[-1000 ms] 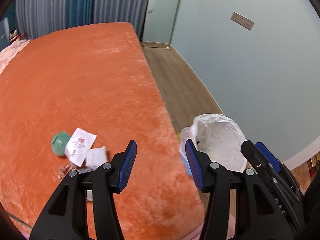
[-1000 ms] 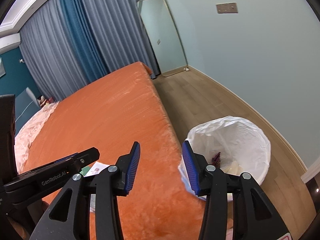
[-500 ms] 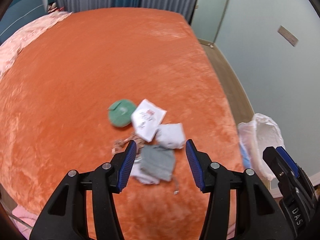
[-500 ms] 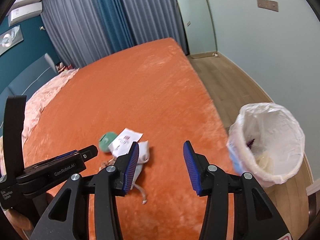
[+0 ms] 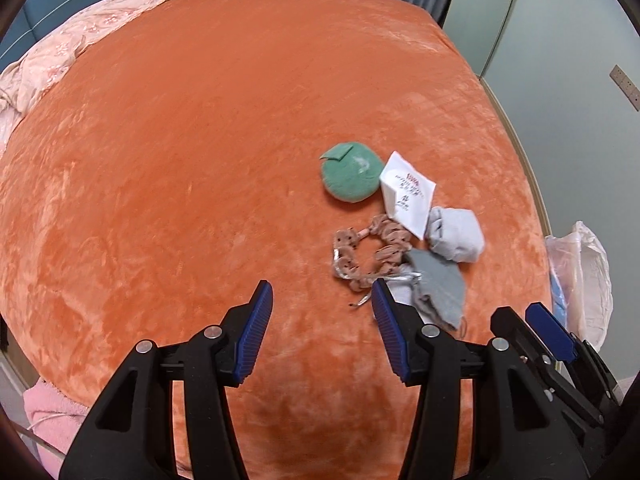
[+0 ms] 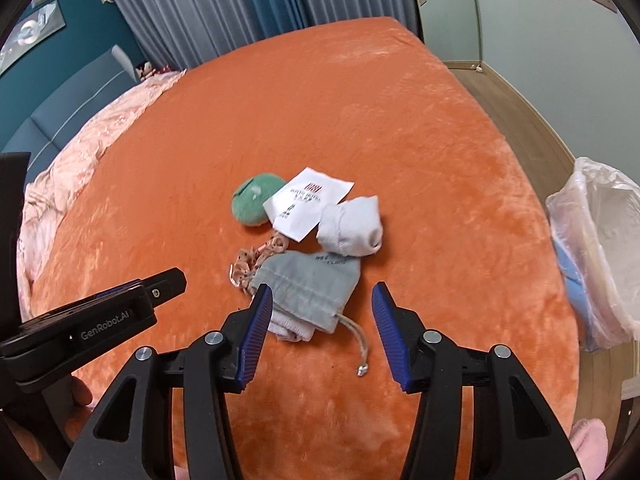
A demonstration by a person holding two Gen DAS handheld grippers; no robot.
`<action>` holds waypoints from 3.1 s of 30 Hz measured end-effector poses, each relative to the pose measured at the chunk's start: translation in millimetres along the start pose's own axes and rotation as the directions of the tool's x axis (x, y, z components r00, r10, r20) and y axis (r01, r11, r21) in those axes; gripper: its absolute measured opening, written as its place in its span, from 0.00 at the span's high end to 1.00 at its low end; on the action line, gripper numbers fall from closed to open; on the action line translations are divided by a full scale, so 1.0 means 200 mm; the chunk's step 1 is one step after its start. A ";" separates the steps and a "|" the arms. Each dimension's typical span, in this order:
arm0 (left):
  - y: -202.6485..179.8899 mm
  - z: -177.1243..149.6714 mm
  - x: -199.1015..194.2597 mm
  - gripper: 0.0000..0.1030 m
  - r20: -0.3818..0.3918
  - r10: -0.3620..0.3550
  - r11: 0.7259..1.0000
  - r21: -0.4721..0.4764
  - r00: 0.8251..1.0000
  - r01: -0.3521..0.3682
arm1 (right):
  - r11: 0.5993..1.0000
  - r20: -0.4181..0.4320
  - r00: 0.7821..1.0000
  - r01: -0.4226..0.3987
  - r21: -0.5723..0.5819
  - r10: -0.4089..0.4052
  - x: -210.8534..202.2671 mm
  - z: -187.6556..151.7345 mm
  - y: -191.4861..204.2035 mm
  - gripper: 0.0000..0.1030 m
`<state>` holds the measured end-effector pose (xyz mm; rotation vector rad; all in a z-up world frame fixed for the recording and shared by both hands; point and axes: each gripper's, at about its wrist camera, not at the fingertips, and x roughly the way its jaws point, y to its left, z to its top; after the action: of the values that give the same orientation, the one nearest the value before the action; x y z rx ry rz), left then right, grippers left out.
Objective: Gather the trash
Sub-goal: 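Move both open tools back over the remaining items on the bed, then grasp the grey drawstring pouch with the right tool while the left tool grasps a white sock, then carry the held pouch and sock over the trash bin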
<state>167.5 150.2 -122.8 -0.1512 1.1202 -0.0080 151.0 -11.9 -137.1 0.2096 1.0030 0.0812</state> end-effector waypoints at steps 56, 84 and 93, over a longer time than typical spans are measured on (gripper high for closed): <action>-0.31 -0.06 0.38 0.47 -0.162 -0.115 0.992 0.037 0.980 0.123 | 0.993 0.082 0.995 -0.067 0.098 0.059 -0.16 0.04 -0.27 0.88; -0.56 -0.08 -0.26 0.71 -0.008 -0.256 0.947 0.198 0.967 0.253 | 0.994 0.233 0.972 -0.043 0.105 0.018 -0.56 0.04 -0.35 0.88; -0.89 -0.09 -0.42 0.71 0.020 -0.339 0.888 0.337 0.941 0.313 | 0.975 0.338 0.936 0.020 0.219 -0.095 -0.82 0.05 -0.66 0.88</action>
<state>127.0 -20.6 -32.7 -0.0372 0.9888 -0.4865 67.9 -169.7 -25.1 0.3766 0.6621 -0.1159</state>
